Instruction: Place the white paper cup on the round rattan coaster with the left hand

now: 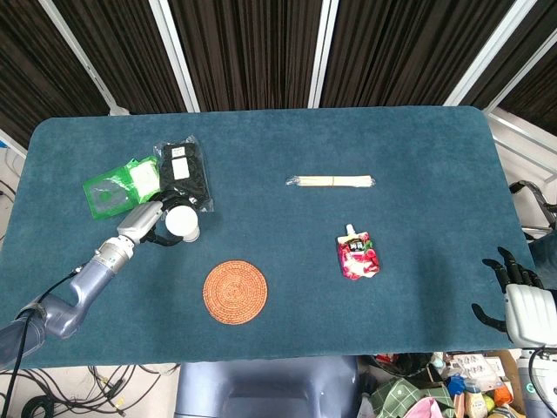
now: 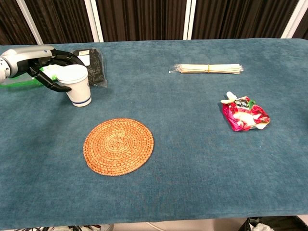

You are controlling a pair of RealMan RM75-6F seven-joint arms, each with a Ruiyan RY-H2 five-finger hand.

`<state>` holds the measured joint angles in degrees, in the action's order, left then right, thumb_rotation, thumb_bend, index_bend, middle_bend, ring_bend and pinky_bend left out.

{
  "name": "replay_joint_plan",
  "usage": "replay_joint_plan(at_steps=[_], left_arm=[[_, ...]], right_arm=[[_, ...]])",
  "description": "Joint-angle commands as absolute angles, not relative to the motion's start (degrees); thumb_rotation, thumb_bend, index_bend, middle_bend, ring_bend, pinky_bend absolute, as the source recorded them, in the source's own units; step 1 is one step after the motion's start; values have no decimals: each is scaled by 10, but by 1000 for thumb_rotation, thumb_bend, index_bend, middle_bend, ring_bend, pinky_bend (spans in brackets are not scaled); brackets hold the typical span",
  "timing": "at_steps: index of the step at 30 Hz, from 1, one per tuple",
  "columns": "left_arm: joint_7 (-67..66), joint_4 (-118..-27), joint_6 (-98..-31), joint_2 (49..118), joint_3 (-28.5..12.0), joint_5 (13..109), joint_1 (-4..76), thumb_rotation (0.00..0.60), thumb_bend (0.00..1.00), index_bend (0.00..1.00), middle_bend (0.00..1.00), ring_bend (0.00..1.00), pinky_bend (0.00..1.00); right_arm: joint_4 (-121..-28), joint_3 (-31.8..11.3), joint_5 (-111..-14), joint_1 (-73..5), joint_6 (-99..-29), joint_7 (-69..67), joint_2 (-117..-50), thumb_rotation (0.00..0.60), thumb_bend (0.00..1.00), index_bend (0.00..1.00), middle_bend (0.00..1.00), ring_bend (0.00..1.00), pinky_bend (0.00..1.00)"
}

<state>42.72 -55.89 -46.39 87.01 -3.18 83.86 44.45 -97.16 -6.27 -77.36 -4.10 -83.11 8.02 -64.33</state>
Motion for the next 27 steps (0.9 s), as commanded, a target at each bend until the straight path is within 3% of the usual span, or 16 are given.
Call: replay_joint_plan(at_steps=[1,27], left_arm=[[429,-560,-464,869,-31,839,444,600,276,232,321,0,0],[432,-569,-472,860,-31,842,440,600,275,229,317,0,0]], right_arm=[[-972,-63,-773,-41,-831,80,-643,600,131,222,53,187,192],[-972,-60,-776,-42,-829,83,-643,600,131,222,53,187,193]])
